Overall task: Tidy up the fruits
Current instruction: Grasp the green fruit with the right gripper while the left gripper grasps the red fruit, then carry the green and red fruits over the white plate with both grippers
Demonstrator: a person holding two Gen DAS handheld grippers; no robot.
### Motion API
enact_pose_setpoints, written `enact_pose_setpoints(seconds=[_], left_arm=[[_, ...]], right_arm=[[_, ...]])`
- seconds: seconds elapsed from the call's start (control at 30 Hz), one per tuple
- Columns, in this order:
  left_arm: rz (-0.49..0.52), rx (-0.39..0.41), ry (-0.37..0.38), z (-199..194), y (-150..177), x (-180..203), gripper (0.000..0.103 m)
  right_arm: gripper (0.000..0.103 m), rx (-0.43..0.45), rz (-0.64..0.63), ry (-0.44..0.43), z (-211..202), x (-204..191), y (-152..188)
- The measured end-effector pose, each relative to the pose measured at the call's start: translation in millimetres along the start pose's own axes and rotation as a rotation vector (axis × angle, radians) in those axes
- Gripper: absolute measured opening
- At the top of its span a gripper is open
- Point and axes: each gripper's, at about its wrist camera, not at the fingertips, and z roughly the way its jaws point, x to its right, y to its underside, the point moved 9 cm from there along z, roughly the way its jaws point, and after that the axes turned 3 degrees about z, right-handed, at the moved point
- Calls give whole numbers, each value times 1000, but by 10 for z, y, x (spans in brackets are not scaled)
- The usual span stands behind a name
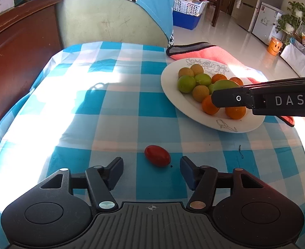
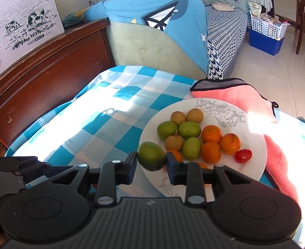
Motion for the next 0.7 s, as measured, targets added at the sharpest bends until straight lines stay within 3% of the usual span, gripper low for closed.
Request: enact_pose_setpoints(seconds=[0.23, 0.37, 0.7], left_arm=[[17, 16, -9, 62, -45, 54, 43], [20, 28, -10, 69, -65, 51, 25], [14, 70, -33, 2, -161, 28, 25]], right_arm=[[31, -5, -2, 2, -18, 5, 18], [31, -12, 7, 7, -21, 40, 27], [31, 4, 40, 2, -107, 116, -36]])
